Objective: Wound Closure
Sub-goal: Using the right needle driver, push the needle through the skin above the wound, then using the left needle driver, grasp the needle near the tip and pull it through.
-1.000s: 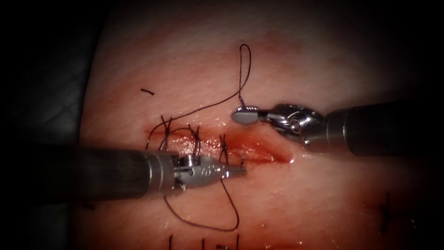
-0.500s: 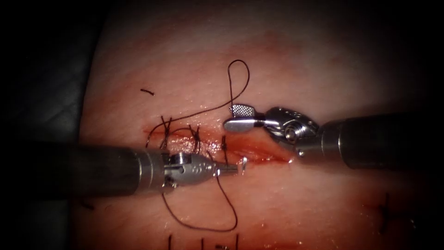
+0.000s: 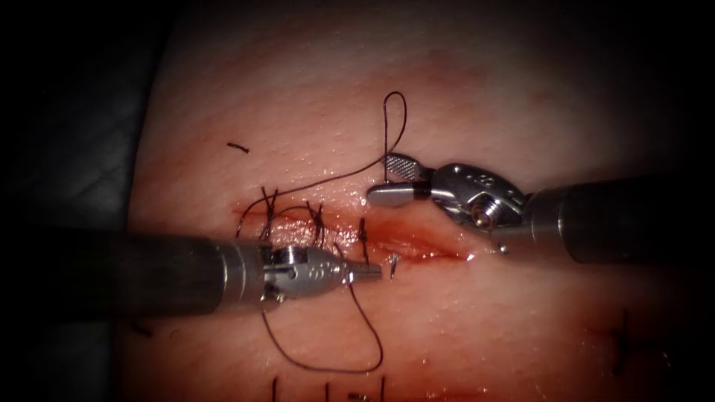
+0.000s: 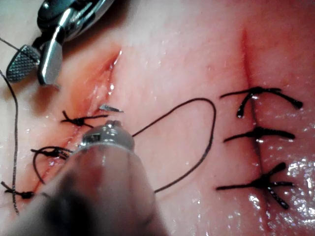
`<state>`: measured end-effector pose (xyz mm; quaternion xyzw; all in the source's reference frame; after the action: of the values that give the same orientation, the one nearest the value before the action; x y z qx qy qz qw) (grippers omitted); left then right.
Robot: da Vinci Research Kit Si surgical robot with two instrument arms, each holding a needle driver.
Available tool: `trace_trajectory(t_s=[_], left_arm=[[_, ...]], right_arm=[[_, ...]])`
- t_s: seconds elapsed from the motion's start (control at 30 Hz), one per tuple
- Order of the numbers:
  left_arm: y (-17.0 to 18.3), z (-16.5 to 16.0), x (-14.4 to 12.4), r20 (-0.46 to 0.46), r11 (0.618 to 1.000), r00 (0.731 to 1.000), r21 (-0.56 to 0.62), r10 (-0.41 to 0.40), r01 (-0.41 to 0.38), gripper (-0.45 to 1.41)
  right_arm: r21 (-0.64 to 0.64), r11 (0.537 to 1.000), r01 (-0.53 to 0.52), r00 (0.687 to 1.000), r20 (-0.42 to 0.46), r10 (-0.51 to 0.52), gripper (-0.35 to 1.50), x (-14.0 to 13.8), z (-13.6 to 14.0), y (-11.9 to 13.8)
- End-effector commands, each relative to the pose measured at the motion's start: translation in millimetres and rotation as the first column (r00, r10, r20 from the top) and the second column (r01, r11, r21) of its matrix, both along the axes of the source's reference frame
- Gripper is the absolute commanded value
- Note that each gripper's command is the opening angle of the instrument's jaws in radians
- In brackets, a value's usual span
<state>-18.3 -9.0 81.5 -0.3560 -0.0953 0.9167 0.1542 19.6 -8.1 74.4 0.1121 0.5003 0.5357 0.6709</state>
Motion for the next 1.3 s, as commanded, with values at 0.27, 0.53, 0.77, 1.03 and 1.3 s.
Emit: trace_trajectory(t_s=[0.27,0.53,0.77,1.03,1.3], left_arm=[[-0.2,0.5,-0.3,0.002,1.0,1.0,0.001,0.003,-0.003,-0.35],[-0.2,0.5,-0.3,0.002,1.0,1.0,0.001,0.002,-0.002,-0.35],[-0.1,0.3,0.4,0.007,1.0,1.0,0.003,0.008,-0.008,-0.35],[0.7,-1.1,1.4,0.059,0.999,0.998,-0.023,0.037,-0.036,-0.37],[1.8,-2.4,1.2,0.299,0.976,0.939,-0.182,0.171,-0.12,-0.15]], right_arm=[[0.241,0.971,-0.001,1.0,0.015,-0.002,-0.35,1.3,0.7,-1.4],[0.487,0.869,0.085,0.984,-0.179,0.004,-0.35,2.2,1.1,-2.9],[0.571,0.801,0.18,0.946,-0.325,0.019,-0.35,4.4,2.1,-6.3],[0.584,0.768,0.262,0.896,-0.443,0.031,-0.35,5.9,2.2,-8.1],[0.47,0.84,0.271,0.853,-0.521,0.016,1.18,3.5,0.1,-7.0]])
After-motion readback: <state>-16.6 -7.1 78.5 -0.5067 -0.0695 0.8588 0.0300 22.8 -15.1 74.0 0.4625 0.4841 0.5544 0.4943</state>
